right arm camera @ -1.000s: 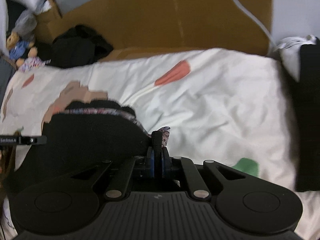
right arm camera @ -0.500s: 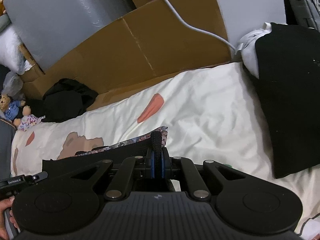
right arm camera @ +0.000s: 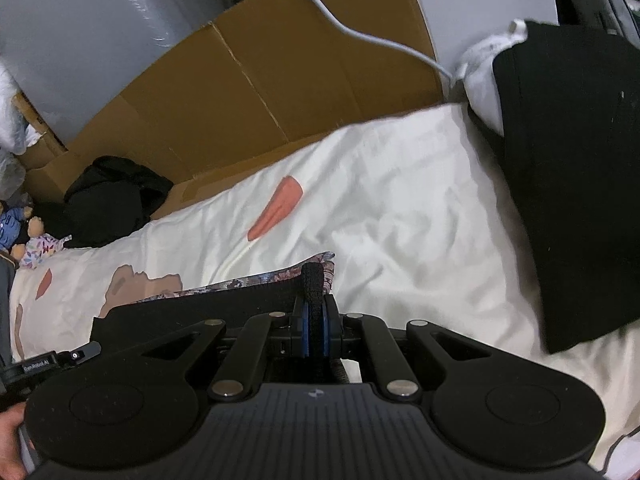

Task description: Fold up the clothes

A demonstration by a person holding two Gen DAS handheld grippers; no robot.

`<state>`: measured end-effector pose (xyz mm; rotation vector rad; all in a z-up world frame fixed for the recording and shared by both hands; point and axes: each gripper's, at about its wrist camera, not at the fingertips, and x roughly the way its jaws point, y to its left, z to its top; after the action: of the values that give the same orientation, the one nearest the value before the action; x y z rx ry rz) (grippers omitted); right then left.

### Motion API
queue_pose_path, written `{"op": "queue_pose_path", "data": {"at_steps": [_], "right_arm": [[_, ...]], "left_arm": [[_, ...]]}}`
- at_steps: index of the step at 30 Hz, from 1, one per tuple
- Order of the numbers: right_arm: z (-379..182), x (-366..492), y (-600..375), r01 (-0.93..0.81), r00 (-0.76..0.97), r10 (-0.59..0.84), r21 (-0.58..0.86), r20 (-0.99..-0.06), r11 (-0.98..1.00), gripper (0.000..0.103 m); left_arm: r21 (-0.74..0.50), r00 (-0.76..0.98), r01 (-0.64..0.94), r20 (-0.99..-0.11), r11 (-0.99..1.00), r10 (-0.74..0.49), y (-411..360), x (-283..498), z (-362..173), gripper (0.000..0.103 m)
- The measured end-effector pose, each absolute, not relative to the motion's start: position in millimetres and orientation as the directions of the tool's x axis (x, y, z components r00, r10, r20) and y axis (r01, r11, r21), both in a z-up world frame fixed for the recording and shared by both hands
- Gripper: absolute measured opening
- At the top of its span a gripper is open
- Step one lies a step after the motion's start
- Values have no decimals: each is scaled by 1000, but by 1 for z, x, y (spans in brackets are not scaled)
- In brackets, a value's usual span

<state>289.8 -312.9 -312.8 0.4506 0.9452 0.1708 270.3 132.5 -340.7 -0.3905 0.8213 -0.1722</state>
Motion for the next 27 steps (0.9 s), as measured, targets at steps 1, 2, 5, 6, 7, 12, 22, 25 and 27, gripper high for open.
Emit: {"op": "queue_pose_path", "data": {"at_steps": [1, 2, 5, 6, 7, 12, 22, 25, 27], "right_arm": [[-313, 290, -313, 62, 574, 343, 457, -744, 887, 12], [-314, 289, -314, 72, 568, 351, 470, -744, 880, 17], [-308, 286, -312, 63, 565, 365, 480, -740, 875, 37], [-303, 284, -309, 48, 569, 367, 476, -736, 878, 41], [-300, 282, -308, 44, 570, 369, 476, -734, 878, 42], [-281, 269, -303, 36, 568, 383, 487, -728, 873, 43], [-244, 227, -311, 69, 590, 395, 531, -704, 844, 45], [-243, 215, -316, 91, 590, 393, 542, -705, 836, 45], [-243, 207, -320, 106, 588, 387, 542, -710, 834, 46]], "left_arm": [[-398, 673, -1, -679, 917, -294, 132, 269, -340, 33], [-394, 676, -2, -678, 919, -289, 132, 266, -335, 40], [-438, 687, -44, -666, 898, -291, 140, 258, -327, 42], [-443, 681, -67, -675, 894, -284, 142, 255, -324, 42], [-442, 677, -70, -679, 894, -283, 142, 255, -323, 42], [-437, 642, -70, -708, 897, -294, 142, 241, -296, 43], [-385, 559, 22, -760, 923, -331, 143, 223, -231, 44], [-355, 515, 73, -787, 932, -340, 140, 218, -220, 44], [-328, 474, 98, -815, 940, -334, 136, 216, -221, 44]]}}
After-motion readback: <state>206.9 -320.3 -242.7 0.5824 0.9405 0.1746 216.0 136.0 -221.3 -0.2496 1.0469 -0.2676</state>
